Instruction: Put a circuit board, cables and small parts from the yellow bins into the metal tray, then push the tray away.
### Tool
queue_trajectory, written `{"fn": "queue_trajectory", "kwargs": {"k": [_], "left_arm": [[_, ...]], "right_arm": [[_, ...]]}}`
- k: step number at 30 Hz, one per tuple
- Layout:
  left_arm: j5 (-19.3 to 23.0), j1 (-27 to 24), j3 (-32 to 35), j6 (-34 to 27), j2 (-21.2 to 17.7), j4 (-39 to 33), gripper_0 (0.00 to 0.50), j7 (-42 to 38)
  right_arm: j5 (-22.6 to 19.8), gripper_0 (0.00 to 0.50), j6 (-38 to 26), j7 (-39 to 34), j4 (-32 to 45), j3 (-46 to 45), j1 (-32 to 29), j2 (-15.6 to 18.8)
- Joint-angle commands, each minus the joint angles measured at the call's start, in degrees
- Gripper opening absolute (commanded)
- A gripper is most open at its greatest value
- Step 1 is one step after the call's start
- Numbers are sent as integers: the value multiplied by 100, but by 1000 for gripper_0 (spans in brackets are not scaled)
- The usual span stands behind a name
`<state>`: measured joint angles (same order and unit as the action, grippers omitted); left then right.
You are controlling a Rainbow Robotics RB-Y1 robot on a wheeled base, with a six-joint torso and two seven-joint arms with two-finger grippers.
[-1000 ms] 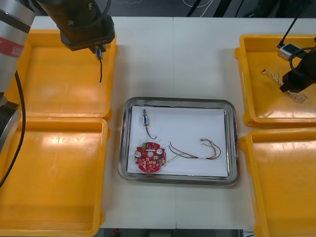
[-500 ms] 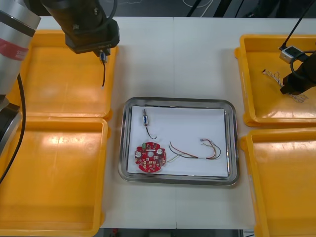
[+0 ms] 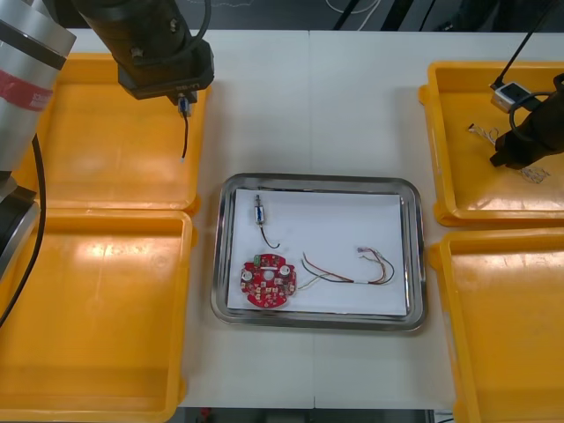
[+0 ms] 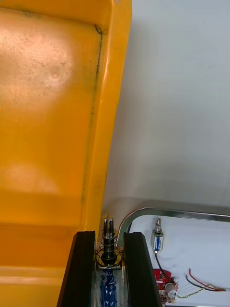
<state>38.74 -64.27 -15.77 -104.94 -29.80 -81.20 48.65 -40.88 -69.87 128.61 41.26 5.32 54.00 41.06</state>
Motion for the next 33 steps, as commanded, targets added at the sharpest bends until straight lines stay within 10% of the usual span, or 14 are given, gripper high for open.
{"fn": "queue_trajectory", "kwargs": {"k": [1, 23, 24, 26, 27, 33], "left_arm": [[37, 2, -58, -79, 62, -212, 0, 312], [64, 2, -49, -131, 36, -212, 0, 338], [64, 2, -49, -131, 36, -212, 0, 338], [64, 2, -49, -140, 36, -212, 0, 338], [64, 2, -49, -131, 36, -212, 0, 330], [64, 2, -49, -140, 36, -212, 0, 330]], "right_arm": [[-78, 500, 96, -3, 40, -57, 102, -54], [-254, 500, 369, 85, 40, -31, -311, 25], [-271, 453, 377, 85, 40, -22, -329, 25], [-324, 92, 395, 76, 40, -13, -364, 25], [-359, 0, 439, 85, 40, 4, -399, 25], [-517, 0, 799, 111, 49, 303, -452, 51]]}}
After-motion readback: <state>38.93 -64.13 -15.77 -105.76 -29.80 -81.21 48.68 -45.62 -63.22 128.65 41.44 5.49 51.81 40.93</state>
